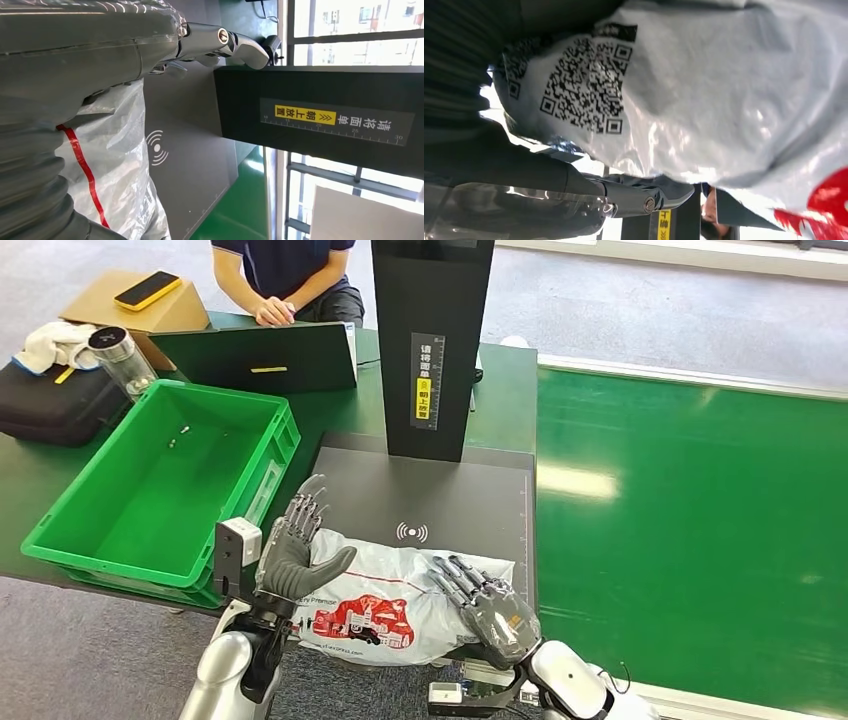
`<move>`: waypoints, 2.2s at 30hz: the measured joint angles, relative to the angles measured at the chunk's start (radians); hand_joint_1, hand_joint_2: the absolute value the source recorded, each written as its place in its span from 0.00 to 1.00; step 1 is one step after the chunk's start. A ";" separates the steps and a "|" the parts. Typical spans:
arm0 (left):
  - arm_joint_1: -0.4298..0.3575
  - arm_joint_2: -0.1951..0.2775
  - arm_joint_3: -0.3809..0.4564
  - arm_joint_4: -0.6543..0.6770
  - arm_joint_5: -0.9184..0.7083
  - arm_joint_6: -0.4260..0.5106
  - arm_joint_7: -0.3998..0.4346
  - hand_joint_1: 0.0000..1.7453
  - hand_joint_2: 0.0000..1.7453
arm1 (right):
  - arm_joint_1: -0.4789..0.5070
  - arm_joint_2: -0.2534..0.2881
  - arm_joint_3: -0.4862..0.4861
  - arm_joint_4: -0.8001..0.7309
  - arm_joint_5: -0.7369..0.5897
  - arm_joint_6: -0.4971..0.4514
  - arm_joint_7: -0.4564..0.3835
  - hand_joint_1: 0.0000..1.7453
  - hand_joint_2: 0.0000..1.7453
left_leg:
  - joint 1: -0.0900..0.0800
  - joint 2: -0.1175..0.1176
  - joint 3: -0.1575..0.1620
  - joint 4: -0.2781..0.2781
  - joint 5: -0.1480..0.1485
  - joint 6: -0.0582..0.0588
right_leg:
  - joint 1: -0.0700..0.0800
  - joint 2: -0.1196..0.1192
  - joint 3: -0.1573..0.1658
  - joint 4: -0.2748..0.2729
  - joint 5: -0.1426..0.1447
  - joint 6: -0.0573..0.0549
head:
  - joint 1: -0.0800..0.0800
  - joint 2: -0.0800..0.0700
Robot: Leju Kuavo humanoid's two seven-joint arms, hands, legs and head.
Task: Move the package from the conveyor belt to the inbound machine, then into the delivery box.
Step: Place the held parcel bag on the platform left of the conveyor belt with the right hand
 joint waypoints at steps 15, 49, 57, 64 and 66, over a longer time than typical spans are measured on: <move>0.004 0.001 -0.002 0.001 0.007 0.021 0.002 0.00 1.00 | -0.002 0.014 -0.033 0.058 0.053 -0.019 0.208 0.00 0.00 | 0.000 0.000 0.000 0.000 0.000 0.001 | 0.000 0.000 0.001 0.000 0.000 0.000 | 0.000 0.000; 0.071 0.000 -0.013 -0.074 -0.055 0.138 -0.018 0.00 1.00 | 0.136 0.117 -0.555 0.044 -0.094 -0.191 0.286 0.00 0.00 | -0.003 -0.005 -0.016 0.000 0.014 0.010 | -0.004 -0.005 -0.014 -0.001 0.012 0.007 | 0.000 0.000; 0.092 0.000 -0.036 -0.131 -0.089 0.196 -0.065 0.00 1.00 | 0.211 0.119 -0.563 -0.074 -0.208 -0.211 0.139 0.00 0.75 | -0.003 -0.005 -0.016 0.000 0.012 0.009 | -0.003 -0.005 -0.014 -0.001 0.010 0.006 | 0.000 0.000; 0.132 0.015 -0.105 -0.272 -0.189 0.244 -0.061 0.00 1.00 | 0.275 0.122 -0.575 -0.212 -0.285 -0.260 0.078 0.00 1.00 | -0.003 -0.005 -0.016 0.000 0.011 0.009 | -0.004 -0.005 -0.015 -0.001 0.009 0.005 | 0.000 0.000; 0.138 0.028 -0.143 -0.298 -0.305 0.280 -0.014 0.00 1.00 | 0.293 0.124 -0.587 -0.246 -0.293 -0.261 0.082 0.00 1.00 | -0.003 -0.005 -0.015 0.000 0.011 0.009 | -0.004 -0.006 -0.015 -0.001 0.009 0.005 | 0.000 0.000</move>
